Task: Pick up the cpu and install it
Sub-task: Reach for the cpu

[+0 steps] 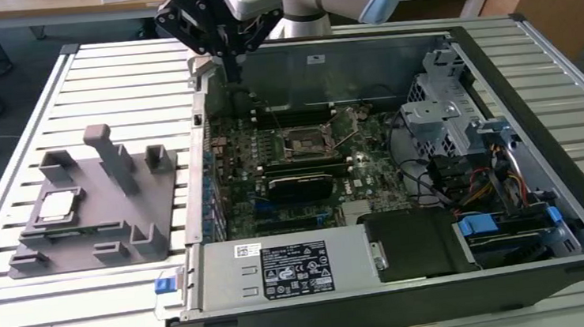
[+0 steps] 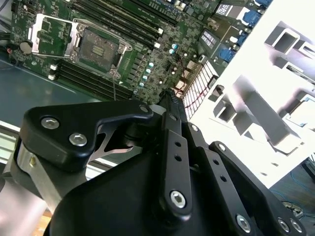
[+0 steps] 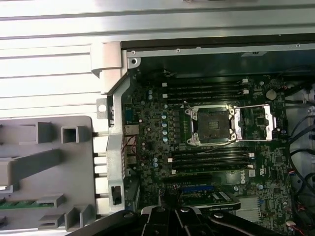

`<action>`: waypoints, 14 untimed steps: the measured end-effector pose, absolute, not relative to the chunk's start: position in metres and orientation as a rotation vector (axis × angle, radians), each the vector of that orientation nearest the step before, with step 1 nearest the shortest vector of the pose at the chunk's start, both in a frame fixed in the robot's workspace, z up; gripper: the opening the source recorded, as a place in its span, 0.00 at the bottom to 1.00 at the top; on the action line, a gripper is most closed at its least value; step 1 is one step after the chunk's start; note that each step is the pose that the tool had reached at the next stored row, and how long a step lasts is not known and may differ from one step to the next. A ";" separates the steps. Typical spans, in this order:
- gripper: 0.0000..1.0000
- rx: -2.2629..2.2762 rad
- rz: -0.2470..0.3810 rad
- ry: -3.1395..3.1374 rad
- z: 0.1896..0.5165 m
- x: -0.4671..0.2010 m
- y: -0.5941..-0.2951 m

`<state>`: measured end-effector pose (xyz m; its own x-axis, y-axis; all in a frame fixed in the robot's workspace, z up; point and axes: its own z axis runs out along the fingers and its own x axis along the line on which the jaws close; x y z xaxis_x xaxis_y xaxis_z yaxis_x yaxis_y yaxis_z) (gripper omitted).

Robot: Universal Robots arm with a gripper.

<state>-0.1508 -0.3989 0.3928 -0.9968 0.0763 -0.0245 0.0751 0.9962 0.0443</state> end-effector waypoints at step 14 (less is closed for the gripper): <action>0.11 0.118 0.068 3.112 0.393 -0.160 -0.399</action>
<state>-0.1602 -0.3988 0.3926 -0.9968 0.0762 -0.0245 0.0751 0.9962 0.0444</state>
